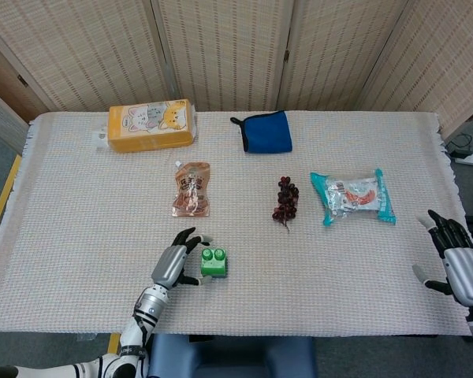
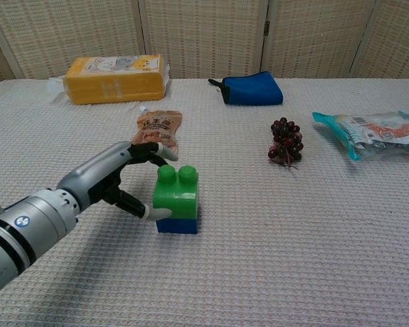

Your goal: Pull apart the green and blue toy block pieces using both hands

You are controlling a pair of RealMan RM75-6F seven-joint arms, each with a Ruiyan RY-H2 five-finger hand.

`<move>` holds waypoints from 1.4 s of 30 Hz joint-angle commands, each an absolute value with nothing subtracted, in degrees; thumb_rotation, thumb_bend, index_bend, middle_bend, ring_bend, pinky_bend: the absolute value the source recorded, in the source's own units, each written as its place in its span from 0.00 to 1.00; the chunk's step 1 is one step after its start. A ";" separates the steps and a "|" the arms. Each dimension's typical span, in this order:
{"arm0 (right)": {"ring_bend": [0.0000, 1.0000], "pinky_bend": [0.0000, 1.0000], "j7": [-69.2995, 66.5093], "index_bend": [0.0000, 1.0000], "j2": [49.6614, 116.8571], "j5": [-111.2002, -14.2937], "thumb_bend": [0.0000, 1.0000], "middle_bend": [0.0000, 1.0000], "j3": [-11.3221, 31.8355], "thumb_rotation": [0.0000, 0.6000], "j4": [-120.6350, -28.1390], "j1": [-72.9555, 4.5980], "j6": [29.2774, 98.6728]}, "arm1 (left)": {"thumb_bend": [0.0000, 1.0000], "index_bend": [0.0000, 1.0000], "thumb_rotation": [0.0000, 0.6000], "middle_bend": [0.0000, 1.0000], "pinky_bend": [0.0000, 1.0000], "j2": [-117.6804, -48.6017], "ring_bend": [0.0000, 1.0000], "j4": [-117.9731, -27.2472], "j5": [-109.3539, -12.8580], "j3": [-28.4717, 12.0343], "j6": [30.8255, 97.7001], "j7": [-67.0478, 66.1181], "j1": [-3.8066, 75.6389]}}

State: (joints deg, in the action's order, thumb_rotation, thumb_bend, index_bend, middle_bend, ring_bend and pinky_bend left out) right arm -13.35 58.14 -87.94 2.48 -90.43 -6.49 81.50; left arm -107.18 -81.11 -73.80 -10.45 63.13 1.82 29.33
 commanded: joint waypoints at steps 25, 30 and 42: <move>0.00 0.00 -13.73 0.00 57.80 -87.86 0.38 0.00 2.45 1.00 -90.77 -6.08 82.07 | 0.22 0.40 1.00 0.54 0.00 -109.85 0.12 -76.76 -76.79 -9.96 64.44 10.38 29.67; 0.00 0.00 -13.48 0.00 57.94 -87.60 0.38 0.00 2.49 1.00 -90.74 -6.25 81.64 | 0.26 0.54 1.00 0.67 0.00 -109.37 0.20 -76.27 -79.23 -9.90 66.60 15.69 29.11; 0.00 0.00 -24.78 0.00 61.46 -91.85 0.38 0.00 2.75 1.00 -85.52 -12.91 74.68 | 0.29 0.64 1.00 0.79 0.00 -105.14 0.27 -81.80 -82.54 -9.81 72.67 17.77 26.96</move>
